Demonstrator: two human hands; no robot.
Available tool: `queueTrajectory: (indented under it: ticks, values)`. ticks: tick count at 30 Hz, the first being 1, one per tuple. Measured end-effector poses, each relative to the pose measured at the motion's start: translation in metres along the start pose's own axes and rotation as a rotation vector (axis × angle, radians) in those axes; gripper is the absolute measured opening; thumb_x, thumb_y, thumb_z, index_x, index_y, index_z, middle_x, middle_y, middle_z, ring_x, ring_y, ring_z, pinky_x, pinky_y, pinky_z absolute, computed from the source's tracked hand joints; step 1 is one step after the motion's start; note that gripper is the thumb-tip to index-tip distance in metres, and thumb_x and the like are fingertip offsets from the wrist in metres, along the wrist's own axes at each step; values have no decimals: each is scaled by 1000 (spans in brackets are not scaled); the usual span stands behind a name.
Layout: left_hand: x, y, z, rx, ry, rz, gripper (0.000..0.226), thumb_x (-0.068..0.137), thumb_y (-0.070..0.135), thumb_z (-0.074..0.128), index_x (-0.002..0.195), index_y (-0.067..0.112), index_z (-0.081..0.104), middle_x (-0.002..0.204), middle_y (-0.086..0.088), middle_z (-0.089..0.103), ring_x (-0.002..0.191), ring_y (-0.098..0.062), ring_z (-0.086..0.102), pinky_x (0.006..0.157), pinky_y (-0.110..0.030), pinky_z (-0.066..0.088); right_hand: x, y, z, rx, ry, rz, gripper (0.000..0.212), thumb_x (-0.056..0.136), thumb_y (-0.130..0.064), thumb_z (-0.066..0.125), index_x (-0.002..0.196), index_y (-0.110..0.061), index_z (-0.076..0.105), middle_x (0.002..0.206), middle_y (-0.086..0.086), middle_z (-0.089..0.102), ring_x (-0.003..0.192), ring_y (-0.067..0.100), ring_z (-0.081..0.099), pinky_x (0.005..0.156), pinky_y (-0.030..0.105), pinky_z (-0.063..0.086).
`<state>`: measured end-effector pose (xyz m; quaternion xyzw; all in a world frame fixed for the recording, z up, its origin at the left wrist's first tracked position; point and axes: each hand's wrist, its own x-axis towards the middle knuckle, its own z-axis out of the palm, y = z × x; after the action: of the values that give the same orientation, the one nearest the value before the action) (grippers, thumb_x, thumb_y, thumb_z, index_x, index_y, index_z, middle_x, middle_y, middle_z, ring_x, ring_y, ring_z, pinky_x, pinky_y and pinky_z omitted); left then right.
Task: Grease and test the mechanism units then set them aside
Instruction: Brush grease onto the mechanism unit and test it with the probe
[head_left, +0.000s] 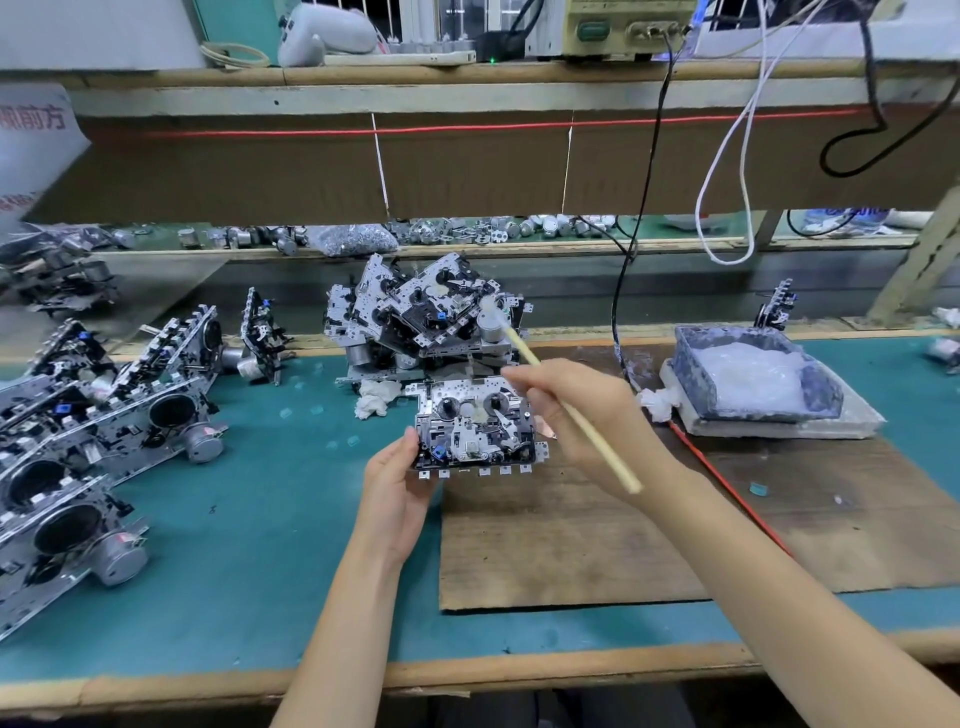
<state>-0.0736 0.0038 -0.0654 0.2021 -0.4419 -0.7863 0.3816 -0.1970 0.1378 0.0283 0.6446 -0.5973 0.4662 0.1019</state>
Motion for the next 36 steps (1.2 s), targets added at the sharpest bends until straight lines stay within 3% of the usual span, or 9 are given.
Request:
queueTrajectory:
  ticks: [2,5,7,11,20,22,25,29,36]
  values:
    - [-1,0,1,-2,-17,6,38,90,22,45,77,13,79,88,-5,74,83,-12,69,71,-21,55,0,6,7,-273,-80,-50,30,87,-14,57,110,3,63,109,21,66,104,36,62,89,50,49]
    - [-2,1,0,-13,-28,6,35,88,23,46,82,8,77,90,-8,74,83,-15,70,72,-23,56,-1,11,16,-540,-488,132,79,82,-49,61,142,-7,32,150,12,28,143,25,15,113,58,7]
    - [-2,1,0,-11,-10,4,34,92,19,44,88,3,73,91,-10,73,82,-18,69,72,-24,57,1,15,21,-643,-604,150,98,77,-62,57,147,-11,12,156,8,12,144,21,-1,110,57,-6]
    - [-4,3,1,-22,-12,-4,41,96,15,39,80,5,76,88,-10,74,80,-17,70,71,-25,57,7,17,26,-672,-646,169,109,71,-69,58,147,-11,6,154,10,15,143,22,3,109,59,-6]
    - [-4,3,1,-1,-34,4,37,89,21,46,76,9,78,85,-9,74,76,-16,70,69,-25,57,9,11,21,-594,-595,164,107,70,-64,62,147,-10,11,149,8,24,140,20,12,112,54,-5]
    - [-3,2,-1,-11,-22,11,40,93,18,43,75,9,78,84,-8,74,76,-15,70,67,-24,57,9,6,16,-407,-487,170,91,76,-49,67,144,-7,23,145,11,34,137,23,25,114,50,13]
    - [-2,2,-2,-21,14,16,48,98,14,39,72,13,79,81,-4,74,75,-11,70,64,-20,55,8,-3,8,-195,-97,15,35,84,-8,60,117,4,59,102,16,66,93,26,63,86,30,47]
    - [-1,1,-4,-5,39,27,49,99,15,38,70,15,78,79,-1,74,74,-9,70,64,-20,55,3,-11,-3,-41,15,-81,25,88,-7,57,107,6,65,74,11,62,65,19,58,62,23,46]
    - [1,0,-6,-44,57,20,47,98,15,39,71,9,77,84,-6,74,78,-13,70,68,-23,56,-5,-21,-11,-36,-21,-49,17,86,-8,56,82,3,67,66,3,62,63,-2,43,63,-1,33]
